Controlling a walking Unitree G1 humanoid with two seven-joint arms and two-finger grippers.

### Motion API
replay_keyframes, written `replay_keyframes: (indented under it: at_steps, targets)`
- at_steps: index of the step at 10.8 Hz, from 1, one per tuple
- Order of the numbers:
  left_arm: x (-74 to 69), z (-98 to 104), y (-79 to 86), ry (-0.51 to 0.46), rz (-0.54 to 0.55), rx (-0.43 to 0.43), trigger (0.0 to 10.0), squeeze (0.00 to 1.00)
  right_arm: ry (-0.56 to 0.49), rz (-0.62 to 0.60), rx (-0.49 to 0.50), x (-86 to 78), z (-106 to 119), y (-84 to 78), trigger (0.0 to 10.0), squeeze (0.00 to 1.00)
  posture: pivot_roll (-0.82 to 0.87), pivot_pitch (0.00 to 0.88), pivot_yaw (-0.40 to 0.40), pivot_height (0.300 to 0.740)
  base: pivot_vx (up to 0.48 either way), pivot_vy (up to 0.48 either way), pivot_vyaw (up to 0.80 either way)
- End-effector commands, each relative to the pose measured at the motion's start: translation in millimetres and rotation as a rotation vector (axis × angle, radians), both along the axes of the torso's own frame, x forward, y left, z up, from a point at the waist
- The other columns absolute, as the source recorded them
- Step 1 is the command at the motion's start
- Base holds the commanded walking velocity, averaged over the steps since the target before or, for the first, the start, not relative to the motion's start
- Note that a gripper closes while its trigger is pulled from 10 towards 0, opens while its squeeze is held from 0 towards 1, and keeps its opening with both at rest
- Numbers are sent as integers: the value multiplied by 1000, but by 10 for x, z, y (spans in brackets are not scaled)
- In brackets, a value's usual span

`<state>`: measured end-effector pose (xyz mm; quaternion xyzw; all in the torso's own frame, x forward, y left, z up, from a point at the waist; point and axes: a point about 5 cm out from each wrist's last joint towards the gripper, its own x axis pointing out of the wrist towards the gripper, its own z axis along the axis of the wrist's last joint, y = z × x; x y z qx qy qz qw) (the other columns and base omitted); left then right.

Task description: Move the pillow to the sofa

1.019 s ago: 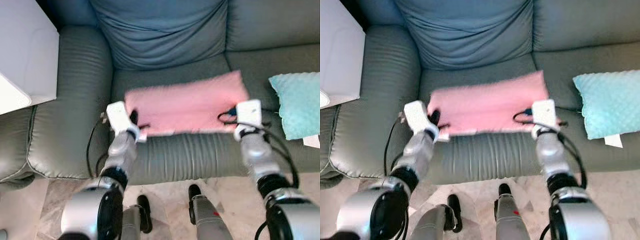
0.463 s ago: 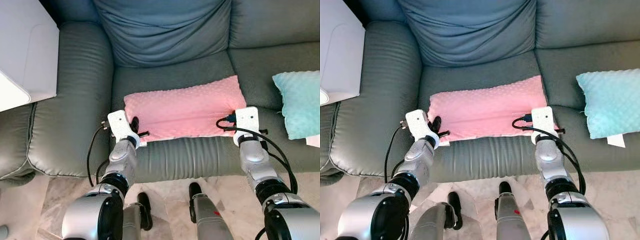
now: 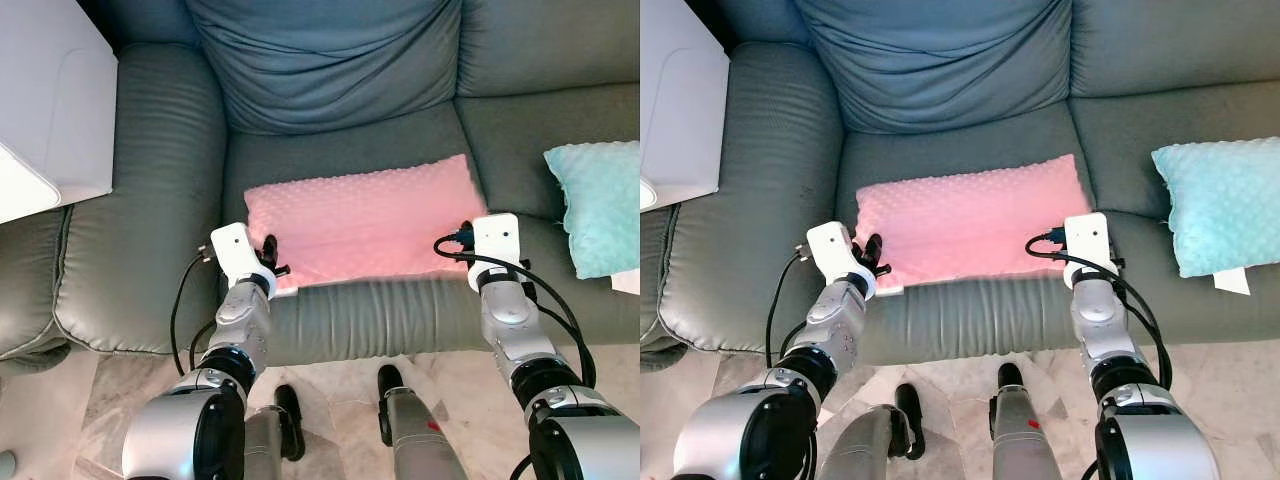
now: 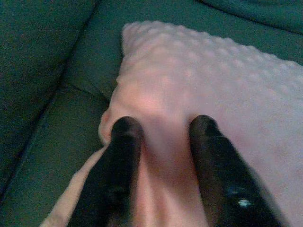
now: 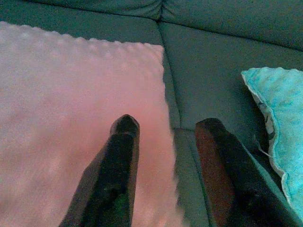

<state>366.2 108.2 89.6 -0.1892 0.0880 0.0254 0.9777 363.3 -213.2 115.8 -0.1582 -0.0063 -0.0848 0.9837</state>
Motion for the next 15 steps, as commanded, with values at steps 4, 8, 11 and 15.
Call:
replay_keyframes:
  at_steps: [4,8,11,15]
  targets:
    - [-111,-195,71,51,-5,-6,10000,1000,52,-5,24,-97,-198,28,10000,1000,-288,458,154,740,0,0,0]
    - [-111,-175,160,-1,-68,33,10000,1000,46,15,39,-95,-217,152,10000,1000,-280,377,156,740,0,0,0]
    - [-132,-133,242,-92,-114,61,10000,1000,8,43,38,-94,-176,273,10000,1000,-288,289,147,740,0,0,0]
    - [-311,-201,462,-184,-158,114,10000,1000,19,169,90,-180,-230,525,10000,1000,-281,151,130,740,0,0,0]
